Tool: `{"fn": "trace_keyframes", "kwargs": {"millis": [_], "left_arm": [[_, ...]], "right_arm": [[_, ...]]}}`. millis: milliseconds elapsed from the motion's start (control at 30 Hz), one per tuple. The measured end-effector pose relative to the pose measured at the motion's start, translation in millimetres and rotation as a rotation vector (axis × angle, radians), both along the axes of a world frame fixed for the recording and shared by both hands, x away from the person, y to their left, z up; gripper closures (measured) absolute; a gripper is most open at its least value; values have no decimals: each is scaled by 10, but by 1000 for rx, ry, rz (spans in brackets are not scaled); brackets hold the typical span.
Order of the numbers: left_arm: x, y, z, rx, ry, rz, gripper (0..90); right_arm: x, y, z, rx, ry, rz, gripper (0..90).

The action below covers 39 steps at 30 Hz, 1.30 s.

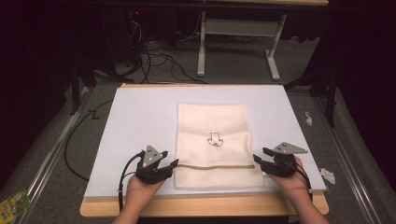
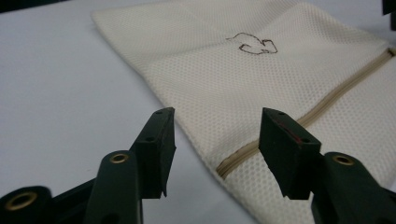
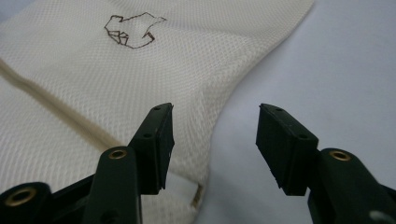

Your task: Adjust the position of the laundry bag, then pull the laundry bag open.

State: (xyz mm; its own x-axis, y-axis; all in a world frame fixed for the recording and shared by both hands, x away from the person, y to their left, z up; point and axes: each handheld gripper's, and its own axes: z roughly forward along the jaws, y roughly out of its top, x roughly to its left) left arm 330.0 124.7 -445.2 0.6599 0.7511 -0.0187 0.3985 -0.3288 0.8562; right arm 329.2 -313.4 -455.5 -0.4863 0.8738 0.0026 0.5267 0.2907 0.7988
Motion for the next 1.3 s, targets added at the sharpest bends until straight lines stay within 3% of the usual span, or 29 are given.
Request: {"fn": "trace_keyframes", "kwargs": {"millis": [67, 167, 300, 367, 467, 567, 867, 1100, 1300], "left_arm": [[-19, 76, -6, -3, 5, 8, 443], [35, 127, -15, -25, 19, 39, 415], [114, 136, -30, -52, 28, 59, 380], [136, 137, -42, -53, 35, 60, 379], [144, 146, -61, -41, 35, 61, 379], [139, 163, -68, -37, 39, 60, 380], [142, 144, -86, -31, 53, 46, 388], [145, 120, -86, -30, 57, 34, 393], [138, 90, -82, -35, 57, 18, 398]], "right_arm": [[-97, -71, 26, 1, -15, -5, 440], [-221, -175, 38, 47, -14, -21, 435], [-297, -222, 24, 30, -14, -58, 479], [-285, -210, 8, 31, -13, -54, 495], [-239, -158, -42, 13, 38, -50, 516], [-206, -132, -60, 28, 57, -57, 537], [-108, -10, -179, 16, 138, 4, 634], [-88, 14, -211, 27, 152, 18, 718], [-78, 37, -197, 4, 157, 35, 801]]}}
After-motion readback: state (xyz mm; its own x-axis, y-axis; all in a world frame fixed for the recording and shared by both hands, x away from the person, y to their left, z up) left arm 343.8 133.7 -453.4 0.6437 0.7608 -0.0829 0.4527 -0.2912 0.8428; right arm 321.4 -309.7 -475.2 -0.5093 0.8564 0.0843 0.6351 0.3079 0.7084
